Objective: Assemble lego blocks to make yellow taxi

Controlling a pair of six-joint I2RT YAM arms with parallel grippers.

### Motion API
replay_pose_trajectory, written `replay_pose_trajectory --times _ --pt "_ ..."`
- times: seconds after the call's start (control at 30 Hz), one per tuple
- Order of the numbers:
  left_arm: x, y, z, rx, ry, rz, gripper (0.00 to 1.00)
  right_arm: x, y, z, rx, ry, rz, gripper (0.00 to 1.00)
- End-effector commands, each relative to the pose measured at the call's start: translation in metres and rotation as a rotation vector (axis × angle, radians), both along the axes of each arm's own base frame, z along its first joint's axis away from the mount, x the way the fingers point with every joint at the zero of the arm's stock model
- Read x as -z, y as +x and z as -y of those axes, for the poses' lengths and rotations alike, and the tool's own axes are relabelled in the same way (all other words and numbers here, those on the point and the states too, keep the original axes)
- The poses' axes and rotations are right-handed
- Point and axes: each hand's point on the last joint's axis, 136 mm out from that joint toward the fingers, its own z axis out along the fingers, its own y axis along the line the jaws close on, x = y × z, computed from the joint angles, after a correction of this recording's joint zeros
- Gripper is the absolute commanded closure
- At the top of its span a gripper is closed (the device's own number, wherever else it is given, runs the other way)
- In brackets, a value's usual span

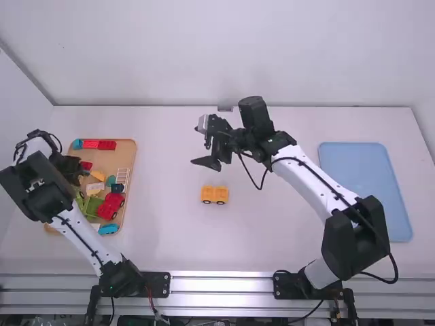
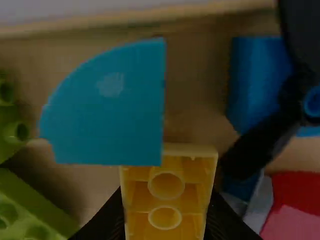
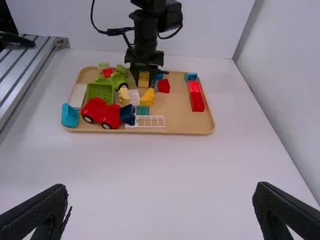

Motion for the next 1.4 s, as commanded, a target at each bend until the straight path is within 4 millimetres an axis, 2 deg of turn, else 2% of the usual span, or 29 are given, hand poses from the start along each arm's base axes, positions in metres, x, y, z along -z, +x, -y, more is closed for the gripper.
replay_pose_trajectory --times 0.0,0.1,0.13,0.17,0.23,0.27,0.3,0.37,0.4,0.43,0.47,0.53,0.6,0.67,0.7,0.77,0.8,0.87,0.9,0.97,1.07,1.13,1.23,1.37 --pt "-0.038 0.013 0.0 0.1 0.012 0.097 0.98 0.004 0.005 0.005 0.012 -0.002 -0.011 0.01" --pt "-0.07 0.01 -0.001 0.112 0.059 0.121 0.98 0.004 0.009 0.009 0.025 -0.002 -0.013 0.01" --pt "-0.09 0.01 0.002 0.146 0.087 0.148 0.97 0.004 0.01 0.011 0.029 -0.001 -0.013 0.02" --pt "-0.097 0.011 0.004 0.17 0.096 0.161 0.98 0.004 0.011 0.011 0.032 -0.002 -0.013 0.02" --pt "-0.118 0.014 0.013 0.222 0.133 0.197 0.98 0.004 0.012 0.013 0.037 0.0 -0.013 0.01" --pt "-0.139 0.018 0.026 0.302 0.183 0.241 0.98 0.002 0.014 0.012 0.048 0.01 -0.028 0.01" --pt "-0.144 0.02 0.03 0.321 0.191 0.254 0.98 0.001 0.014 0.012 0.052 0.013 -0.035 0.02" --pt "-0.167 0.036 0.061 0.481 0.229 0.374 0.98 -0.001 0.015 0.011 0.066 0.024 -0.065 0.01" --pt "-0.181 0.05 0.09 0.624 0.244 0.485 0.98 -0.002 0.016 0.011 0.075 0.029 -0.079 0.01" --pt "-0.184 0.053 0.098 0.663 0.247 0.515 0.98 -0.001 0.017 0.011 0.077 0.029 -0.081 0.01" --pt "-0.196 0.063 0.129 0.805 0.255 0.624 0.98 0.0 0.018 0.011 0.075 0.029 -0.082 0.01" --pt "-0.21 0.072 0.176 0.987 0.263 0.776 0.98 0.005 0.022 0.009 0.085 0.036 -0.101 0.02" --pt "-0.216 0.075 0.209 1.088 0.262 0.86 0.98 0.009 0.031 0.008 0.108 0.054 -0.146 0.01" --pt "-0.218 0.076 0.259 1.232 0.251 0.959 0.98 0.013 0.038 0.009 0.098 0.097 -0.218 0.01" --pt "-0.218 0.076 0.263 1.246 0.25 0.966 0.98 0.014 0.038 0.009 0.09 0.104 -0.231 0.01" --pt "-0.216 0.075 0.309 1.416 0.224 1.067 0.98 0.01 0.032 0.013 0.002 0.164 -0.284 0.02" --pt "-0.217 0.071 0.336 1.517 0.2 1.137 0.98 0.007 0.029 0.016 -0.052 0.198 -0.311 0.01" --pt "-0.218 0.063 0.366 1.646 0.175 1.227 0.98 0.004 0.028 0.02 -0.095 0.228 -0.341 0.02" --pt "-0.22 0.052 0.394 1.773 0.152 1.324 0.96 0.002 0.027 0.024 -0.128 0.25 -0.376 0.01" --pt "-0.223 0.04 0.421 1.898 0.14 1.427 0.88 -0.001 0.023 0.03 -0.182 0.273 -0.409 0.01" --pt "-0.227 0.027 0.443 2.008 0.14 1.536 0.84 -0.006 0.015 0.034 -0.235 0.287 -0.442 0.02" --pt "-0.231 0.02 0.455 2.044 0.119 1.598 0.91 -0.008 0.013 0.037 -0.251 0.291 -0.459 0.06" --pt "-0.24 0.013 0.469 2.073 0.087 1.674 0.95 -0.007 0.01 0.036 -0.26 0.289 -0.477 0.11" --pt "-0.248 0.005 0.478 2.096 0.062 1.743 0.98 -0.009 0.003 0.035 -0.3 0.294 -0.476 0.16"
